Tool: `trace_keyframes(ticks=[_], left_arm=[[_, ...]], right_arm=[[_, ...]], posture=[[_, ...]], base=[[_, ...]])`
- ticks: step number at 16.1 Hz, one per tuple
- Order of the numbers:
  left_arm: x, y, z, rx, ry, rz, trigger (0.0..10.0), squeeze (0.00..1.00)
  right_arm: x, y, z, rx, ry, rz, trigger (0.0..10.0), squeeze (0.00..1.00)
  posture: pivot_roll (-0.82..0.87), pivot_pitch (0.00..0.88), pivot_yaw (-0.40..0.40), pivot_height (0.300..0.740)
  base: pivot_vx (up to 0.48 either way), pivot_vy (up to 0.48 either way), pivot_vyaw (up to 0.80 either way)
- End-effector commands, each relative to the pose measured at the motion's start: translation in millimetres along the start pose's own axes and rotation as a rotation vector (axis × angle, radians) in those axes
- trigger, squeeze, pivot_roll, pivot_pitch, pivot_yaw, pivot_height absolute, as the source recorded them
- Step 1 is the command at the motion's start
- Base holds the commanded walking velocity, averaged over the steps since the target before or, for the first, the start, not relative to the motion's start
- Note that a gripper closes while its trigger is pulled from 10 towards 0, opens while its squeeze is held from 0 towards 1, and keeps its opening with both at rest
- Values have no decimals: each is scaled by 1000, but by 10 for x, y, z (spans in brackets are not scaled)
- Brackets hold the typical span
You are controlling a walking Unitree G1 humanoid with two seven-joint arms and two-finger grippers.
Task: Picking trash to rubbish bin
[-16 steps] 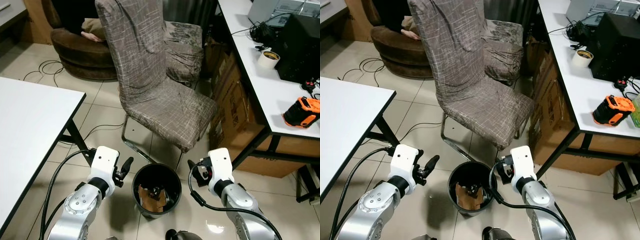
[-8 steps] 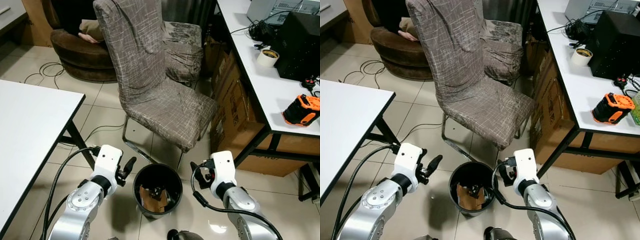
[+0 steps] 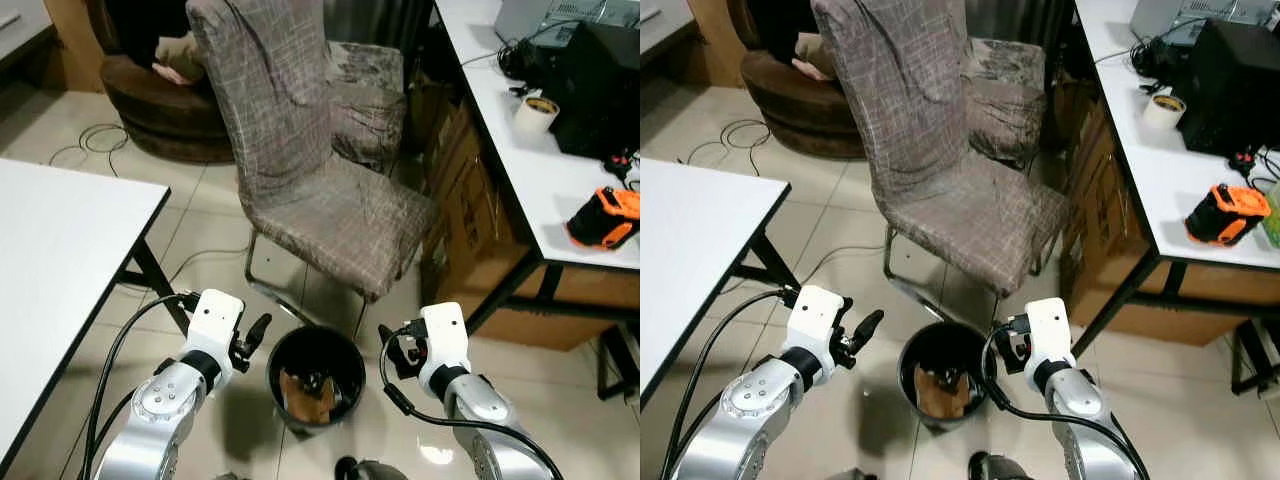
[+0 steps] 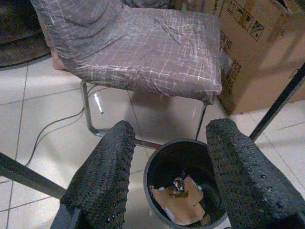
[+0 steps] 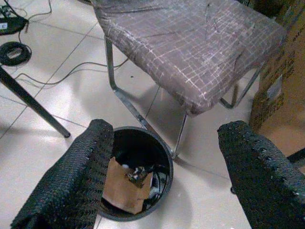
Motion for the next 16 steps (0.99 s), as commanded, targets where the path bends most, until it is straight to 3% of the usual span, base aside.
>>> trace_keyframes(ticks=[1, 16], left_arm=[[-4, -15, -15, -6, -13, 5, 10000, 0], [-34, 14, -18, -25, -24, -5, 10000, 0]], right_arm=[[14, -13, -26, 1, -8, 15, 10000, 0], [-6, 18, -36, 6, -5, 7, 10000, 0]], posture=[[-56, 92, -48, 740], [-59, 85, -43, 740]], base=[[-289, 0, 0], [-290, 0, 0]])
Point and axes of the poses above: a point about 5 cm out from each wrist's last joint towards the gripper, its own x axis pointing back from the gripper into the wrist, its own y axis along the axis of the wrist's last joint, z = x × y, the point moved 2 cm from there along -x, pointing out of the wrist towards the gripper, and after that the axes turned 8 degrees about -x, right-handed, at the moved point
